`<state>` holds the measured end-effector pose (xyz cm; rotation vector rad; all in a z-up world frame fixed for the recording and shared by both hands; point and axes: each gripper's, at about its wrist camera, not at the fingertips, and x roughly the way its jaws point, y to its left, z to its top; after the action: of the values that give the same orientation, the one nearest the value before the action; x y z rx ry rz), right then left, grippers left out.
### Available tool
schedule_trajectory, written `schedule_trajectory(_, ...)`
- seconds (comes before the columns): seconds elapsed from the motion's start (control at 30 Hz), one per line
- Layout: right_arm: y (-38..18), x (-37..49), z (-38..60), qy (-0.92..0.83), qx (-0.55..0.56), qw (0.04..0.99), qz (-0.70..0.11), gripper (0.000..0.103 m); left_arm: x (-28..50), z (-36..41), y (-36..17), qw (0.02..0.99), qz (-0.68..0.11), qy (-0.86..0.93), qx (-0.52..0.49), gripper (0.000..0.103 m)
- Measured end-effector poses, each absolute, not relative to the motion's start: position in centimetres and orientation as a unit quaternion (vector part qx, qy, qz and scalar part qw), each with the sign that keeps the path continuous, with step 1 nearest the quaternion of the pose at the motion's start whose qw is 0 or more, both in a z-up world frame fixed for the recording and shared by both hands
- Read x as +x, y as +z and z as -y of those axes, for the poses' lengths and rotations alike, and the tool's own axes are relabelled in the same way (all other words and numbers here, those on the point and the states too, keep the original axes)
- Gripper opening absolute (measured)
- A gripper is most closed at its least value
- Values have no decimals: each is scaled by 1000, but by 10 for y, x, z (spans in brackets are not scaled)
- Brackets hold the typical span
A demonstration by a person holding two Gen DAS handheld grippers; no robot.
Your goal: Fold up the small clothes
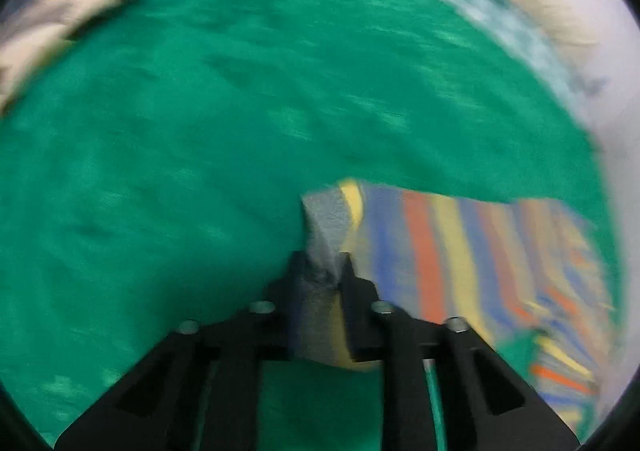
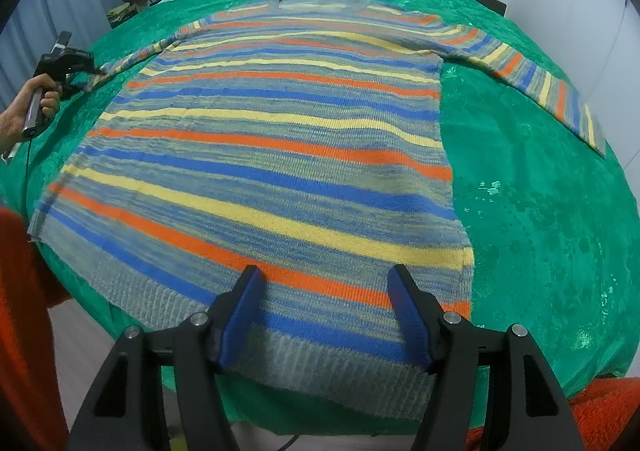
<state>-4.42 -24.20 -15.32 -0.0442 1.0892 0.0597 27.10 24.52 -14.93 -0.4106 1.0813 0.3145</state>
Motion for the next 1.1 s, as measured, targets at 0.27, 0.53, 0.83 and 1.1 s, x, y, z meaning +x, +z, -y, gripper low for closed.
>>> schedule_trajectory(0.27,-154,-41,242,26,-26,854,-520,67,217,-261,-113,850,-465,199,-147,64)
schedule_trajectory(0.53,-135,-48,247,19,-11,874,-485,67,105,-185,-87,876,-439,62,-189,89)
schedule_trajectory(0.83,-106,-55,274,-46,30,903,-427,71,35,-73,-103,884,-448,-50,-126,89)
schedule_trajectory(1.1,-108,-59,279,-58,47,901,-428,71,21,-36,-109,897,-434,-77,-29,89)
